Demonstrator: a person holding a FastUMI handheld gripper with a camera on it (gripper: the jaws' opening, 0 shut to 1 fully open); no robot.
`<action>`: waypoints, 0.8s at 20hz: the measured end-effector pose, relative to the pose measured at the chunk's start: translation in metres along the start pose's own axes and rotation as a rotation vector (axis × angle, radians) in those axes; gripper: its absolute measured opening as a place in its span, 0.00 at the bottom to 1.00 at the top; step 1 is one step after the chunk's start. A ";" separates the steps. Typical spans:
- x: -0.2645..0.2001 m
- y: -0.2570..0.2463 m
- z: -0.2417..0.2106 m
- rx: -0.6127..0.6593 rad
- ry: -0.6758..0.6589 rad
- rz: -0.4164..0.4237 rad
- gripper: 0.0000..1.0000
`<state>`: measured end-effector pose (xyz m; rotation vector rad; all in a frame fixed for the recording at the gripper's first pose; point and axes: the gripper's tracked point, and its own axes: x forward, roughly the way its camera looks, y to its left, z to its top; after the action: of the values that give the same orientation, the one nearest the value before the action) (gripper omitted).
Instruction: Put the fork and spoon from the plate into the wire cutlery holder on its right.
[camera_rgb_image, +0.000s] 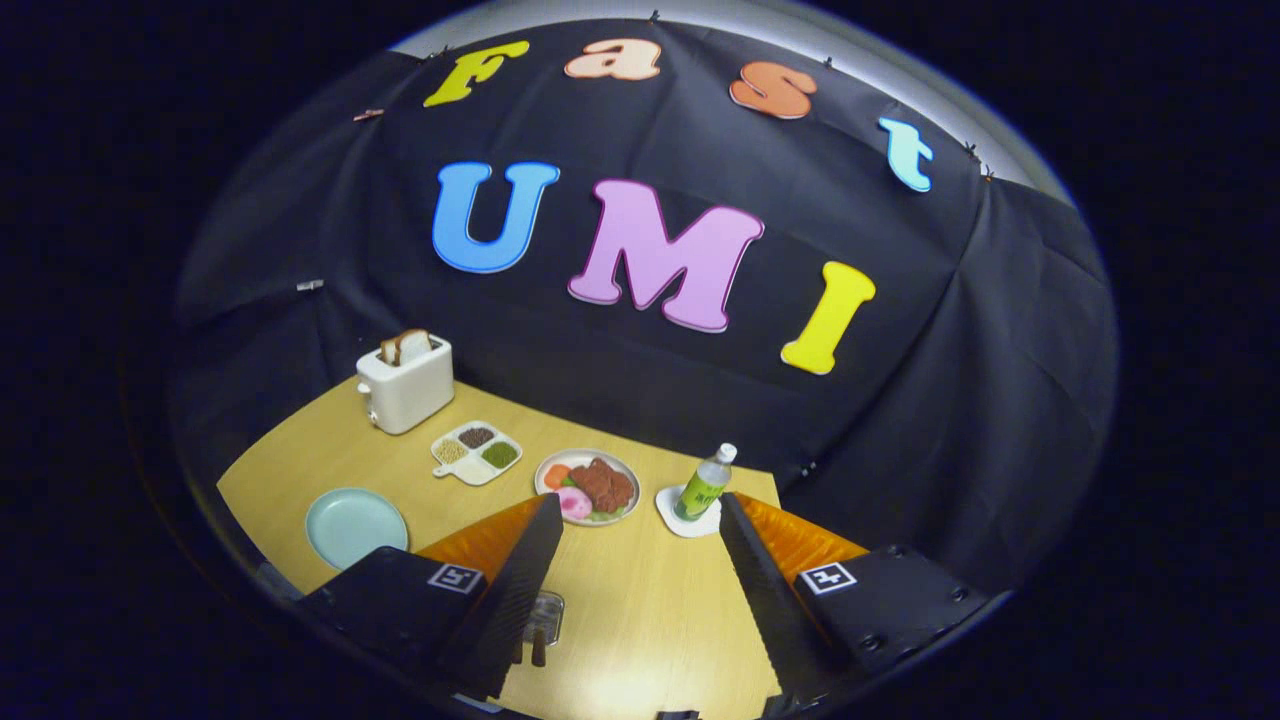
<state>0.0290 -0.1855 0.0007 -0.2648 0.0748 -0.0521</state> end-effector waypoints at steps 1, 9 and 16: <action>-0.006 -0.001 0.002 0.008 -0.028 0.014 0.98; -0.004 0.019 -0.015 -0.112 -0.144 0.156 0.98; 0.010 0.043 -0.019 -0.109 -0.159 0.248 0.98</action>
<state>0.0393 -0.1494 -0.0301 -0.3659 -0.0485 0.2201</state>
